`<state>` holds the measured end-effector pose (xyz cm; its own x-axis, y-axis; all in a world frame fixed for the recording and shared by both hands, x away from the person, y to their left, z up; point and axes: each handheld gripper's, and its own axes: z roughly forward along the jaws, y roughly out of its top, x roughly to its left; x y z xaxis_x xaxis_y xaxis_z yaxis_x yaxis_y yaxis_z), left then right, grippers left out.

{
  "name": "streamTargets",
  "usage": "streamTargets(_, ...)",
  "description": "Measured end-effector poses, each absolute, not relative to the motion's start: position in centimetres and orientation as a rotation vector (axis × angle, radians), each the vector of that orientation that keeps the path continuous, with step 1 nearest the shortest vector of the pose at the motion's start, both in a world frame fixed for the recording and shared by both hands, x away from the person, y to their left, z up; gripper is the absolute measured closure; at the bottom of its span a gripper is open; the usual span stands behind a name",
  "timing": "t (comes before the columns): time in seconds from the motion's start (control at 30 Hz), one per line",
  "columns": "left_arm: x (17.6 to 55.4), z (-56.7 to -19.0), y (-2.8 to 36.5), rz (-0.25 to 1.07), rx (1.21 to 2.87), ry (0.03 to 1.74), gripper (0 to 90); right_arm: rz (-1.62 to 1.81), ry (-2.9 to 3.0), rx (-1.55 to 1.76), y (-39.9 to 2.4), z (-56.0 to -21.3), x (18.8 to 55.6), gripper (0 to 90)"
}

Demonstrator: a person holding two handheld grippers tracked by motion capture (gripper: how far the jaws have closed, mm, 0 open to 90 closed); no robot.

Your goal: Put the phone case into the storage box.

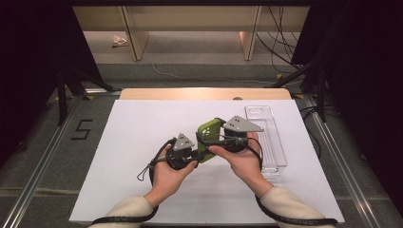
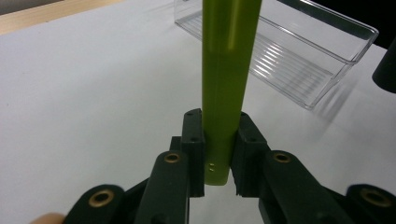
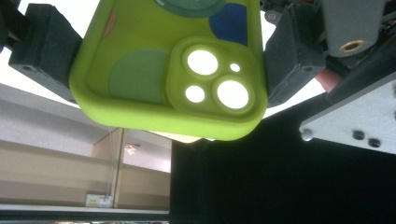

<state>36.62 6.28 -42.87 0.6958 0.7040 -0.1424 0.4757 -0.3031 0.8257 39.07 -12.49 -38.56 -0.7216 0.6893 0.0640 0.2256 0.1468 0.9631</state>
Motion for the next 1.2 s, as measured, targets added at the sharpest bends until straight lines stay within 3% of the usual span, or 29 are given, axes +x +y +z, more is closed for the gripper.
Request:
streamTargets(0.8, 36.7, -42.8, 6.4, 0.314, 1.974, 0.869, 73.0, 1.614, 2.033, 0.898, -12.7, -38.2, 39.1, 17.0)
streamTargets(1.2, 36.2, -42.6, 6.4, 0.333, 1.990, 0.792, 29.1, 1.617, 2.003, 0.912, -13.6, -37.6, 39.4, 17.0)
